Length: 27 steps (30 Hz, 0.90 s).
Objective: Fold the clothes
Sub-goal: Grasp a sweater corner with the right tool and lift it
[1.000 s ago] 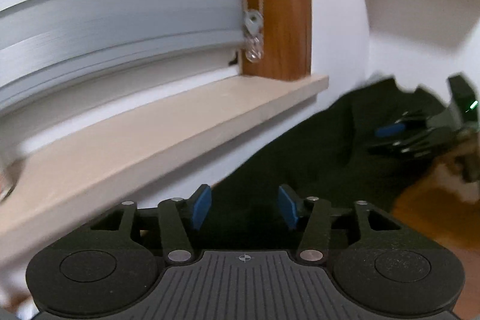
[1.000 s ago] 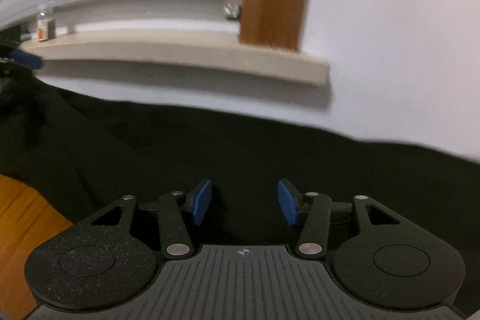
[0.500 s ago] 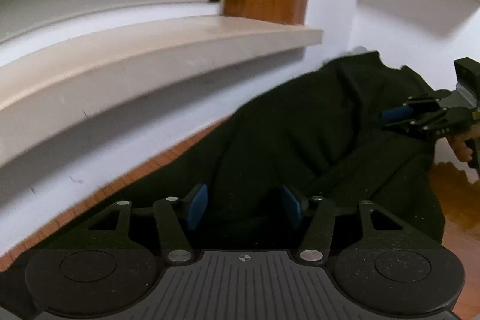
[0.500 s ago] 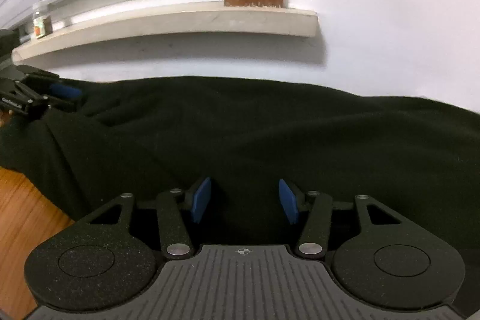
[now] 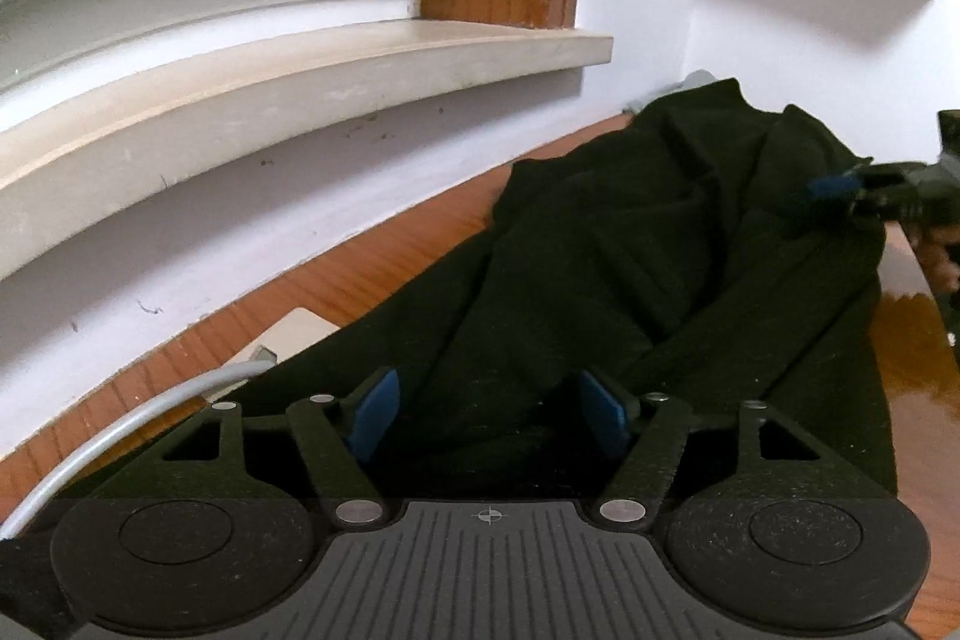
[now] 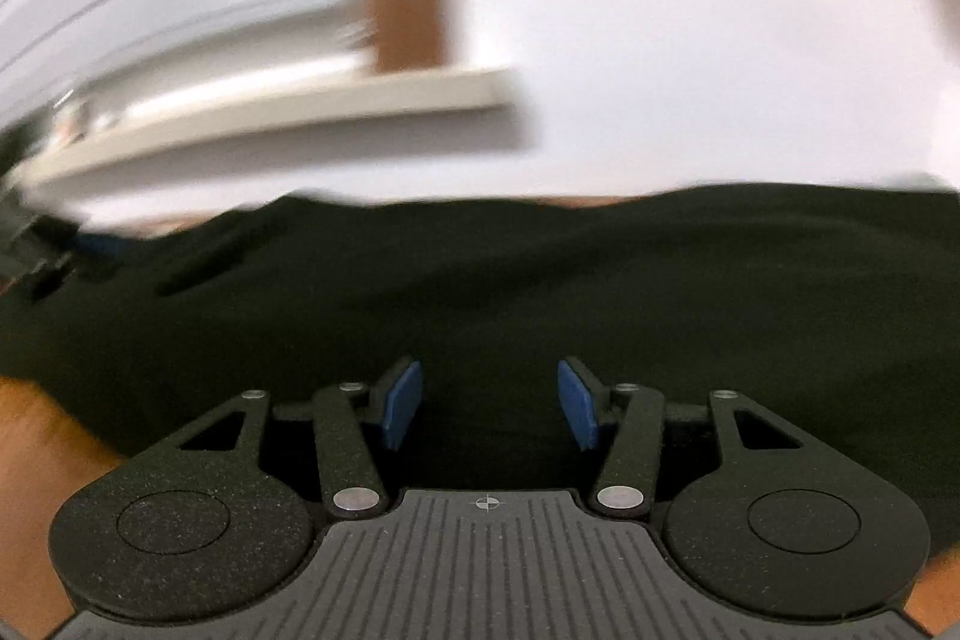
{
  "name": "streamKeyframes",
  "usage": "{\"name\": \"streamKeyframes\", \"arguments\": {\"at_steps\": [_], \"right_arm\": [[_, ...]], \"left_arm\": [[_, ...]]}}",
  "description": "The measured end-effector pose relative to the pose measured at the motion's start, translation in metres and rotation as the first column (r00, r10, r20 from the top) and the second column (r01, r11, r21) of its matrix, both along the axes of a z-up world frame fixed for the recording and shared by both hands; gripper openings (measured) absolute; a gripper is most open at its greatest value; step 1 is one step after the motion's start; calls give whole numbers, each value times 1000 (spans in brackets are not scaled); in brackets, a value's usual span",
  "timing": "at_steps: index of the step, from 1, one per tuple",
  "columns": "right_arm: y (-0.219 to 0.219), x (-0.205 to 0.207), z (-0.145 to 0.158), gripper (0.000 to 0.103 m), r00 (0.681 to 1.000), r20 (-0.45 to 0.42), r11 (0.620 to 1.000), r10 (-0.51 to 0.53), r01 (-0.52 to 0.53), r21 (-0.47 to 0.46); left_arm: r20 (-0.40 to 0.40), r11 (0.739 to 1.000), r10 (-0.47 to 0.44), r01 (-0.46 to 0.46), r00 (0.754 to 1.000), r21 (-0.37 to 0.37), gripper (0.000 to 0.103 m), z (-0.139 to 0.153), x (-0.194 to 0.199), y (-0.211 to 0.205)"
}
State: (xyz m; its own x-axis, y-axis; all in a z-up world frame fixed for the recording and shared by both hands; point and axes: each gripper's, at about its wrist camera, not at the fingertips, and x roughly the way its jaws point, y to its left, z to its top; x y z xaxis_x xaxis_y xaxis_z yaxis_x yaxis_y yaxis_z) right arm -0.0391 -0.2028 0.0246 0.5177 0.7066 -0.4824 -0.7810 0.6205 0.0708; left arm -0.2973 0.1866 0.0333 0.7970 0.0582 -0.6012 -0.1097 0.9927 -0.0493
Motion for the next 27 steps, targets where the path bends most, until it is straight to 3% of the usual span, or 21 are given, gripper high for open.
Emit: {"name": "streamKeyframes", "arguments": {"at_steps": [4,7,9,11,16,20,24,26,27], "right_arm": [[-70,37,5,57,971,26,971,-238,238,6],[-126,70,5,57,908,28,908,-419,419,2],[-165,94,2,57,851,-31,851,-523,524,26],[-192,114,-1,57,803,-77,803,-591,594,36],[-231,156,-9,56,720,-203,722,-664,688,78],[-245,178,-18,57,688,-275,691,-671,715,104],[-245,186,-25,54,688,-279,690,-670,716,108],[-241,190,-25,35,694,-255,697,-673,711,92],[-240,189,-26,30,693,-240,698,-680,712,80]], "left_arm": [[16,999,-13,13,1000,34,71,7,2,-6],[42,998,-54,52,998,29,71,18,12,-14],[62,995,-98,98,993,5,71,26,23,-22],[60,989,-146,146,987,5,71,31,38,-36],[17,964,-267,267,964,-8,68,28,80,-78],[-17,948,-317,317,948,-28,54,21,92,-93],[-25,945,-326,325,945,-46,54,21,87,-93],[-27,943,-332,331,943,-46,53,22,83,-94],[-28,942,-335,333,942,-45,53,23,80,-95]]}}
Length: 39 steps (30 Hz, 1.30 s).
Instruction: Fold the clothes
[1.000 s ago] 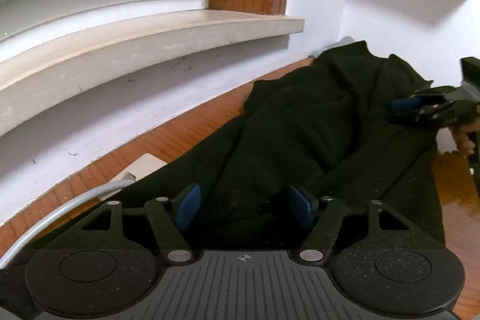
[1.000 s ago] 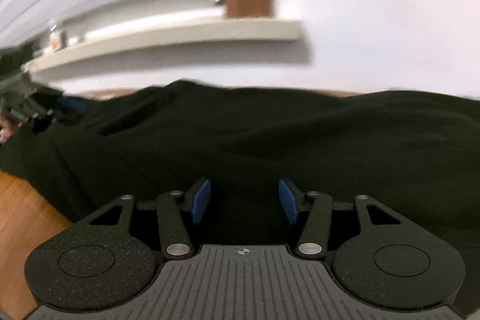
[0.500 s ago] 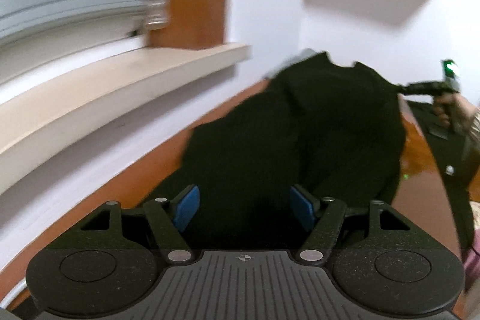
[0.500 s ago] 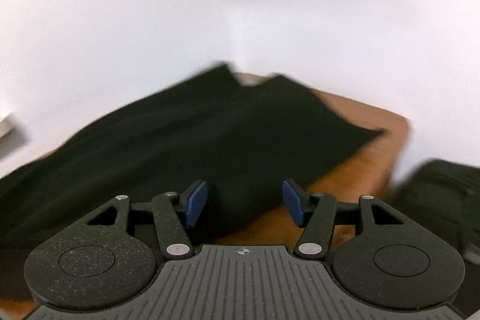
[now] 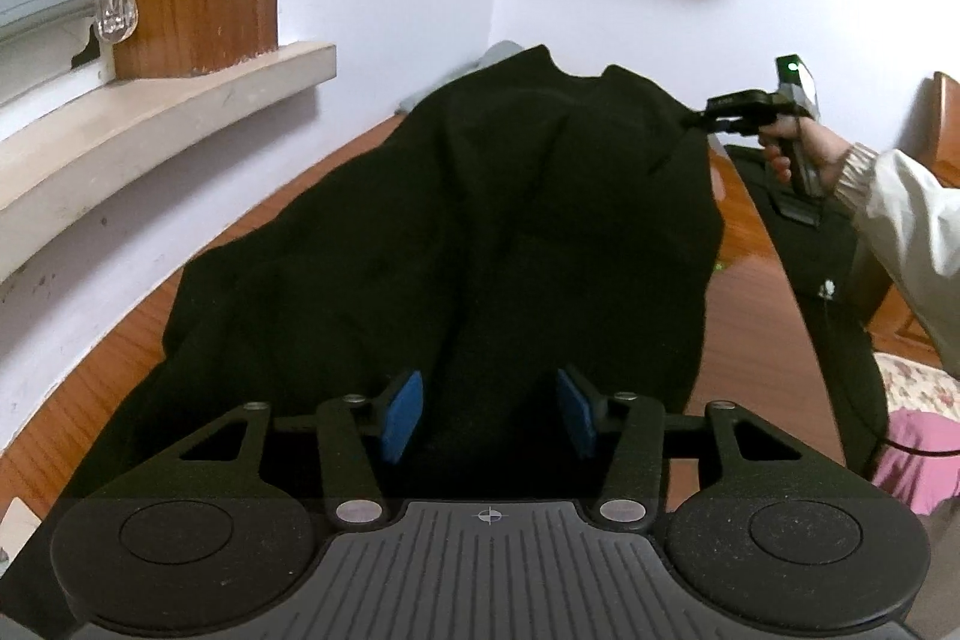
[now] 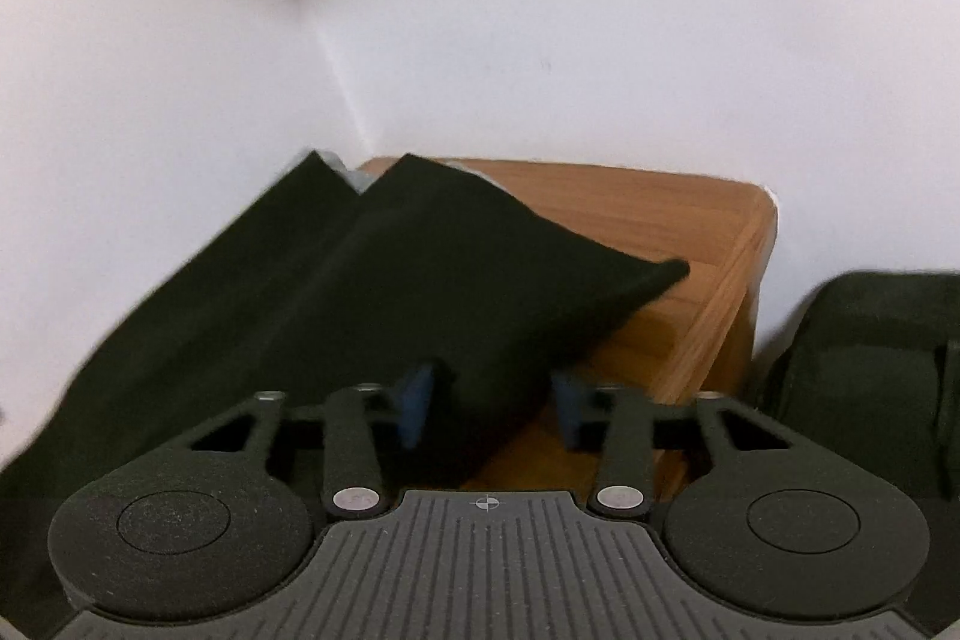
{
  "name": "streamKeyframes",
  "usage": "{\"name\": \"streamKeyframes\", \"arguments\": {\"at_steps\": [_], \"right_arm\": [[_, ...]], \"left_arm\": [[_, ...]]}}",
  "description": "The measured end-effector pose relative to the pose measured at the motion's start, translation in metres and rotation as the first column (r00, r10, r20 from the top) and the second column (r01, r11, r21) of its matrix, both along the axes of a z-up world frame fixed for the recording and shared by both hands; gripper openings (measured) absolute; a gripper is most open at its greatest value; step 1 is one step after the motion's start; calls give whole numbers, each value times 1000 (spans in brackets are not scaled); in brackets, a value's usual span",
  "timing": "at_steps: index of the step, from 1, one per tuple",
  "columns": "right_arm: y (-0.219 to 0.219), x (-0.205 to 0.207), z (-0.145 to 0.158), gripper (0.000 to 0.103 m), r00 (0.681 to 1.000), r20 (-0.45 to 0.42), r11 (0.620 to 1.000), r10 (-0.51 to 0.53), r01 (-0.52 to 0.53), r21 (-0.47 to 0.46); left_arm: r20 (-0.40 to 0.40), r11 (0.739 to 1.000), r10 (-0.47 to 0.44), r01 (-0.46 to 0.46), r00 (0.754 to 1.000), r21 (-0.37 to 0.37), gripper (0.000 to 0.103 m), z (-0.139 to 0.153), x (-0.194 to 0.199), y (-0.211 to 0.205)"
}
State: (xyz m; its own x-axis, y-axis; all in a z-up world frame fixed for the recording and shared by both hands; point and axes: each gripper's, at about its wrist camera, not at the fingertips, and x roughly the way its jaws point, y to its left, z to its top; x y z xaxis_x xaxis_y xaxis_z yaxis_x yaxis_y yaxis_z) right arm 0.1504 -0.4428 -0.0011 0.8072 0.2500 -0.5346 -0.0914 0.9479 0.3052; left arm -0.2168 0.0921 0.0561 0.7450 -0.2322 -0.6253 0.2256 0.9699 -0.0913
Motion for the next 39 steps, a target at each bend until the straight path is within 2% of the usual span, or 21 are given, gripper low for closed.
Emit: {"name": "streamKeyframes", "arguments": {"at_steps": [4,6,7,8,9,11,14,17,20,25,30,33,35,36,38,39], "right_arm": [[1,-3,0,18,1000,16,999,-2,3,-41],[2,-7,3,15,999,34,998,-5,7,-58],[2,-9,5,11,999,47,998,-9,12,-64],[2,-11,7,10,998,62,998,-12,16,-64],[2,-14,10,9,997,77,998,-14,19,-65],[3,-19,19,8,994,111,997,-14,22,-72],[7,-25,36,7,986,167,996,-6,20,-82],[10,-22,58,7,974,227,997,-23,38,-62],[26,-7,83,6,963,269,997,-13,33,-69],[79,36,126,6,940,341,997,6,21,-76],[158,89,159,6,927,372,995,49,-11,-101],[204,117,152,12,935,349,986,68,-9,-168],[217,128,140,35,946,312,979,90,-26,-202],[218,131,134,39,949,302,977,94,-30,-210],[211,134,121,39,954,285,976,95,-32,-217],[202,134,115,40,956,279,976,92,-31,-217]], "left_arm": [[12,1000,-16,16,1000,16,53,-2,-8,-5],[14,1000,-22,22,1000,21,41,-4,-11,-6],[12,1000,-22,22,1000,20,32,-4,-11,-6],[10,1000,-22,22,1000,19,19,-3,-12,-6],[16,999,-24,23,1000,24,11,-2,-12,-6],[43,1000,-10,9,999,28,5,4,-13,-6],[101,999,2,-6,995,42,4,16,-17,-8],[169,997,72,-75,983,11,4,31,-19,-2],[244,988,151,-157,958,4,4,49,-13,11],[310,962,253,-272,916,19,4,64,6,34],[298,923,364,-385,882,11,4,56,25,67],[228,910,398,-414,888,22,5,36,39,81],[203,909,401,-416,893,36,11,27,39,80],[191,908,401,-416,896,43,12,22,39,80],[168,907,403,-417,900,57,27,13,39,79],[170,910,400,-412,901,46,31,11,37,78]]}}
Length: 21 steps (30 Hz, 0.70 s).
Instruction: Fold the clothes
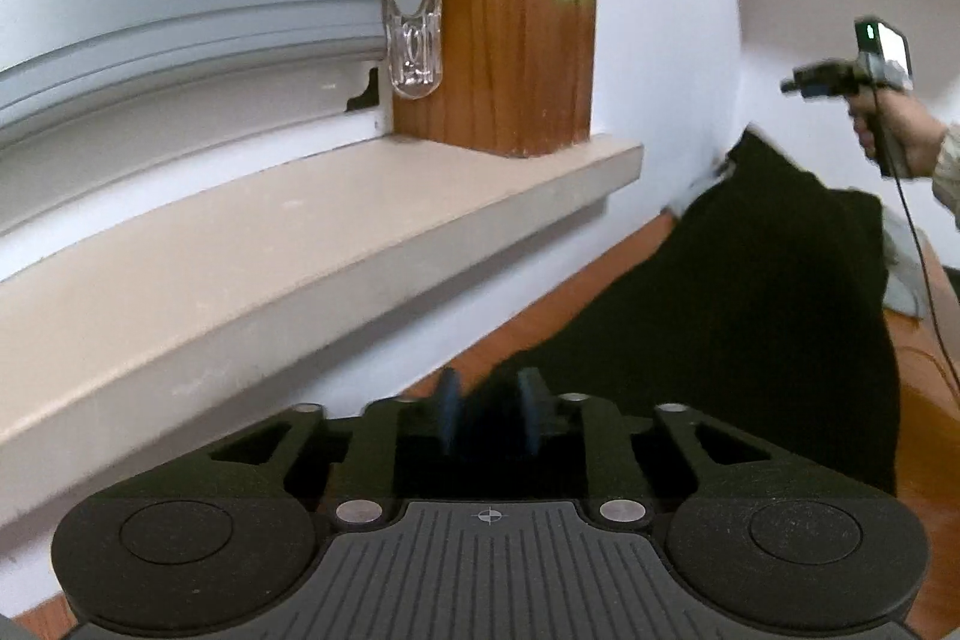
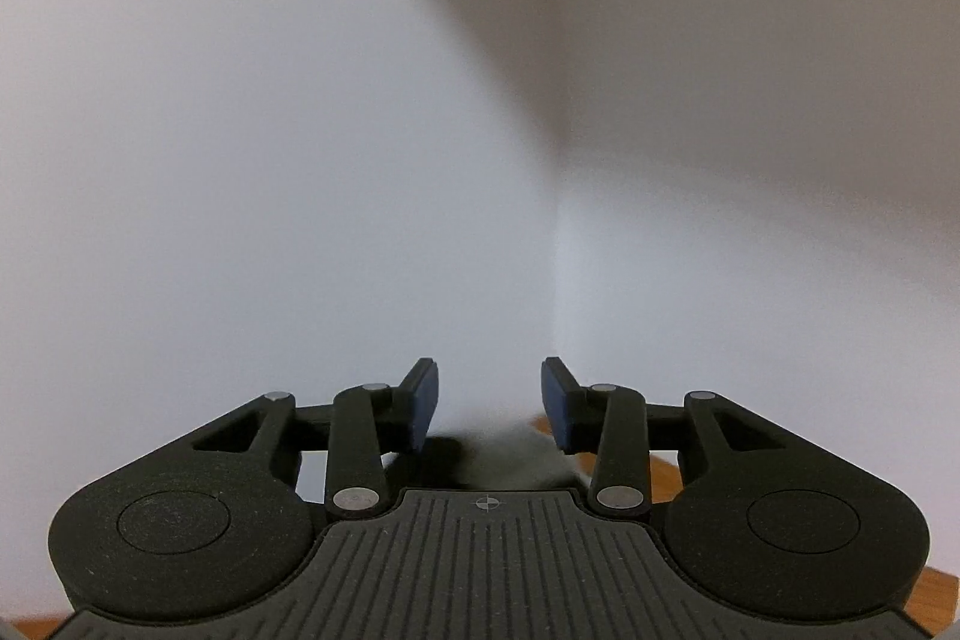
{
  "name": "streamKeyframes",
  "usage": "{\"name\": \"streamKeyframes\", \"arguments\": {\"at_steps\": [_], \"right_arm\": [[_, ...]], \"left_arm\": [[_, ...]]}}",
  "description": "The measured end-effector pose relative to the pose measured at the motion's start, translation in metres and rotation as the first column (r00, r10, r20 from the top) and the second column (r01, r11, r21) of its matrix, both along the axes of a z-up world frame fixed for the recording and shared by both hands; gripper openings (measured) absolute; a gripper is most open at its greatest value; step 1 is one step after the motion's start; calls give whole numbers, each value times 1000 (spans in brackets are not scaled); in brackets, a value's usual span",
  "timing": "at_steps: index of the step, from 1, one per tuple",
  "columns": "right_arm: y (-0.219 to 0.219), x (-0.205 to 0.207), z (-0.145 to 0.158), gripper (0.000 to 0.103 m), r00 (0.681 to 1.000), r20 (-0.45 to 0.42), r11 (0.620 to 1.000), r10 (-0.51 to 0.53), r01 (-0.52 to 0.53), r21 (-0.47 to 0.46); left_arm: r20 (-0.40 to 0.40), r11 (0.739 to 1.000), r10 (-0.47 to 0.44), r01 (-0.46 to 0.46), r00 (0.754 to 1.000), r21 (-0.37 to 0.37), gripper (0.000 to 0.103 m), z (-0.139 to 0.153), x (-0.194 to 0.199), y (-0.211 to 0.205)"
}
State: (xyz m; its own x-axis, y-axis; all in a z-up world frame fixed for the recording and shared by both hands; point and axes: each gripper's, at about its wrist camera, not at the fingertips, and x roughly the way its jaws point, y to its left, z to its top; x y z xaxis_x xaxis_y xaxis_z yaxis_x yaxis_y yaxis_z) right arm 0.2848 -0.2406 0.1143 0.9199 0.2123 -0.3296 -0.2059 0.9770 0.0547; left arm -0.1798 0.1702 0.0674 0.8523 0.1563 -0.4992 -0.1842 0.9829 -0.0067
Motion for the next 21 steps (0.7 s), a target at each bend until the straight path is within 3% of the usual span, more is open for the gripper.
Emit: {"name": "streamKeyframes", "arguments": {"at_steps": [4,9,15,21], "right_arm": [[-60,0,-26,40,995,-85,998,-45,49,47],[-109,-2,-69,40,971,-239,998,16,-2,61],[-121,4,-89,40,961,-261,974,87,-28,223],[-79,25,-98,38,952,-296,981,78,-21,191]], "left_arm": [[17,999,-50,50,999,-12,43,-9,-3,-10],[-11,995,-73,72,997,-66,43,-29,1,-7],[-44,994,-70,66,997,-84,43,-39,3,-7],[-58,995,-65,60,996,-74,43,-40,4,-9]]}}
